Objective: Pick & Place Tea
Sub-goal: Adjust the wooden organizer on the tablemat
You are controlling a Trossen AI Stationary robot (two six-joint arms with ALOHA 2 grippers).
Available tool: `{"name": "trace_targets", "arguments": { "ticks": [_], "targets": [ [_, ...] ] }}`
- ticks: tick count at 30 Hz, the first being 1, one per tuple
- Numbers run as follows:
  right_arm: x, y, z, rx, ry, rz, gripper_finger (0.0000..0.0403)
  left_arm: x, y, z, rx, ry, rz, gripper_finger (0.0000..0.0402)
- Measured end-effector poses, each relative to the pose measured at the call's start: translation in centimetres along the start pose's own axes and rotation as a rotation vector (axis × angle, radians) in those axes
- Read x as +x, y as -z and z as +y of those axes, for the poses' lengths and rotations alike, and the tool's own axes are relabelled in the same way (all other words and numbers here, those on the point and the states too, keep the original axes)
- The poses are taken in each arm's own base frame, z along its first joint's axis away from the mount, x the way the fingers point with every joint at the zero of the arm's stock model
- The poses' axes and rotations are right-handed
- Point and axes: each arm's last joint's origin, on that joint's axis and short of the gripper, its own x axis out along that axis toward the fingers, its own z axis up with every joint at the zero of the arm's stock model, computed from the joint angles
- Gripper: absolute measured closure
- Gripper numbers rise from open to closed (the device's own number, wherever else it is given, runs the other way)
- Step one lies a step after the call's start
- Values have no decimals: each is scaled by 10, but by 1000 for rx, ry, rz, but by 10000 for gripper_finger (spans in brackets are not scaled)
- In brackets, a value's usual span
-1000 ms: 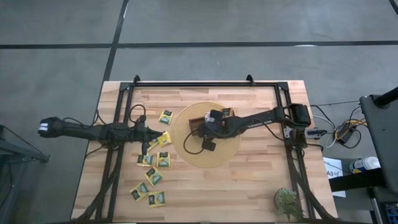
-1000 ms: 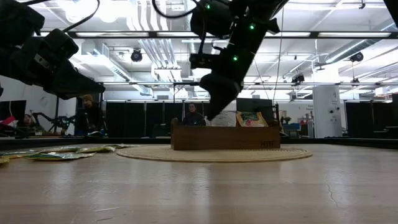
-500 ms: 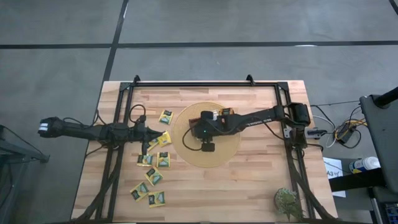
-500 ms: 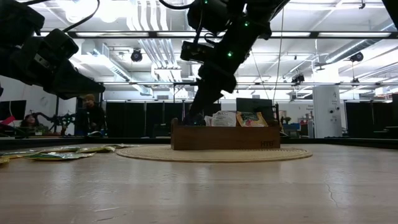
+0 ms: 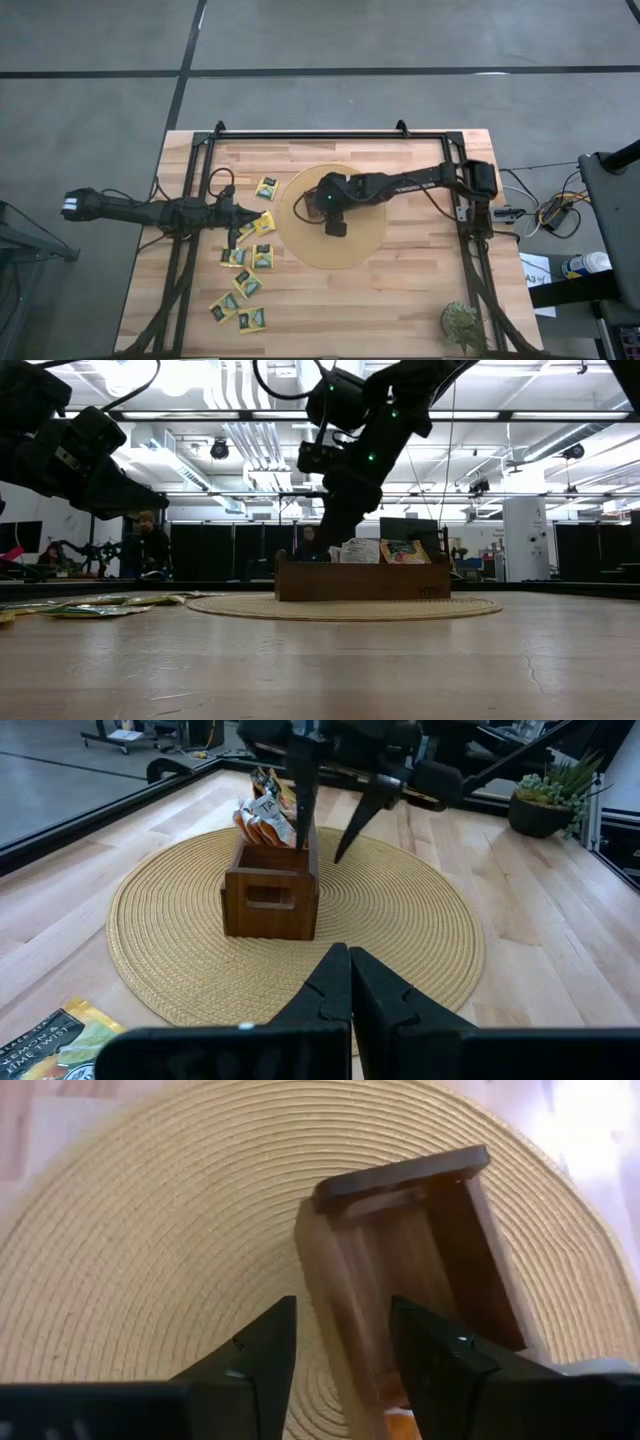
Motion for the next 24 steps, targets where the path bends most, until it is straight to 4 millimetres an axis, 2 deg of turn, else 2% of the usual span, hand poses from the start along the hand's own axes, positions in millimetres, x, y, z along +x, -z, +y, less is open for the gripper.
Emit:
{"name": "trace_targets", "arguments": {
  "ticks": [11, 24],
  "targets": [
    [3, 7, -2, 8, -12, 18, 275, 0, 0, 0, 0, 0, 0, 402],
    [7, 13, -3, 50, 3, 39, 285, 0, 0, 0, 0, 0, 0, 402]
  ]
}}
